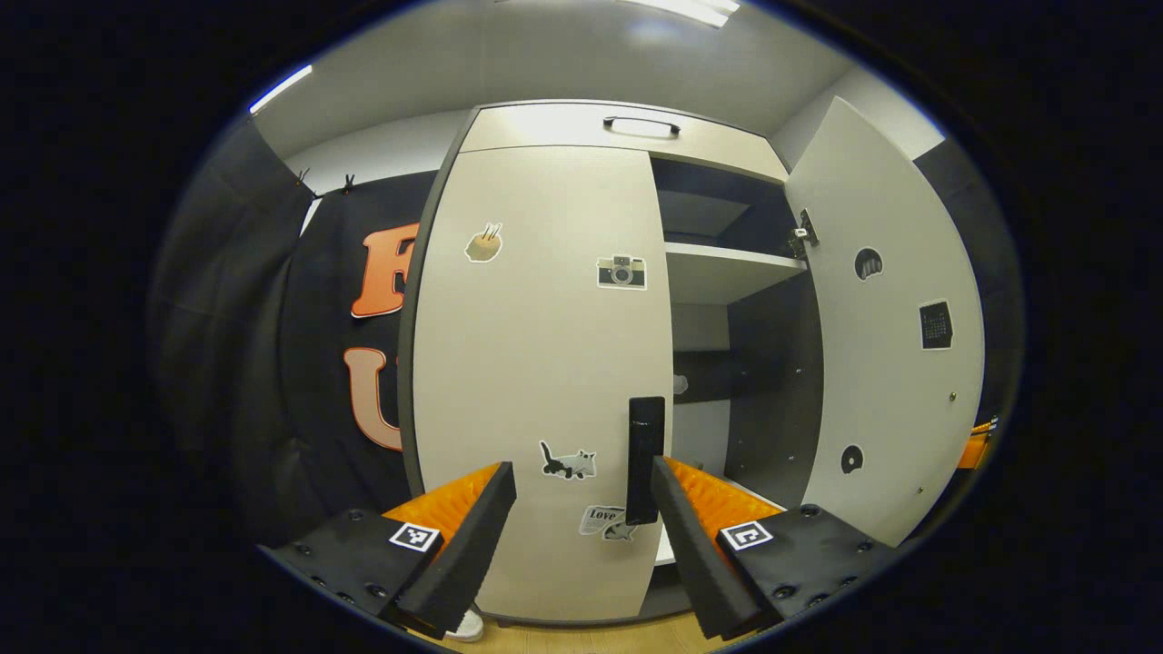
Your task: Open the right door of the double-door shoe cabinet with the right hand, and open the left door with the left hand.
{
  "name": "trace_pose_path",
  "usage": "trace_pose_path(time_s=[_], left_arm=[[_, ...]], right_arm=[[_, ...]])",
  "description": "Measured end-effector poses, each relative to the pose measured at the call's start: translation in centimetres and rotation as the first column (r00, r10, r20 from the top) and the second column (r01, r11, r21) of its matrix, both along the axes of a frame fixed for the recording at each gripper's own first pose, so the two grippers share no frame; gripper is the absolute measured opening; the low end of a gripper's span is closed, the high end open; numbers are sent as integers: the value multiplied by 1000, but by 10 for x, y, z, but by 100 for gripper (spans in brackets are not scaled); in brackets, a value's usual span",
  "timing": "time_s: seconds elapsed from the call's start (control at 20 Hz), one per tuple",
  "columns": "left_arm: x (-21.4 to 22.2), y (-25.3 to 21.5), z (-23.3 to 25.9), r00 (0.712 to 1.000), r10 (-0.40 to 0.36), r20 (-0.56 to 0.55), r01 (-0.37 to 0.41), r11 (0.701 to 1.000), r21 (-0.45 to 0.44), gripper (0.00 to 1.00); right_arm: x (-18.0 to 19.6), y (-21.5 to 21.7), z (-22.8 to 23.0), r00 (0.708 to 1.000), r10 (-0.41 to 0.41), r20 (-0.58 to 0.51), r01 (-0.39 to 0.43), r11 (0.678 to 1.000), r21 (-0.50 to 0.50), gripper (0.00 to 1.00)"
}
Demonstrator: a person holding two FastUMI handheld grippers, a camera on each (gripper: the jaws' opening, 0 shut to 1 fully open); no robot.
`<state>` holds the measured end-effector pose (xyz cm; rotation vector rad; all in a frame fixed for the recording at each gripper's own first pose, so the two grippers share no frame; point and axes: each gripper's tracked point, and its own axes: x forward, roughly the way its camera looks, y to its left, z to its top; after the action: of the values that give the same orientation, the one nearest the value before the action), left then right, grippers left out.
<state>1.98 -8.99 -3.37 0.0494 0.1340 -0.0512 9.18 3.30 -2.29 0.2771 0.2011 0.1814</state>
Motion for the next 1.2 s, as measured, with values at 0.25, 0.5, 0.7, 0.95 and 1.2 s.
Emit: trace_pose_path(time_s=[0.25,0.5,0.7,0.95,1.2], left_arm=[[9,-8,-8,1000,-15,-17,15,1000,-6,96],[19,-19,-19,999,-37,-38,37,999,-3,96],[33,-22,-30,997,-44,-62,44,999,-2,96],[51,-31,-43,994,-53,-97,52,999,-10,96],[71,-34,-65,988,-33,-152,32,999,-10,96]], right_arm=[[7,-23,-4,1000,-28,-11,28,999,32,1],[6,-27,-6,1000,-26,-15,26,999,21,2],[-5,-54,-6,997,-72,-11,73,997,21,3],[-24,-89,16,986,-145,83,147,989,-19,4],[-31,-113,14,973,-210,92,215,975,-54,13]])
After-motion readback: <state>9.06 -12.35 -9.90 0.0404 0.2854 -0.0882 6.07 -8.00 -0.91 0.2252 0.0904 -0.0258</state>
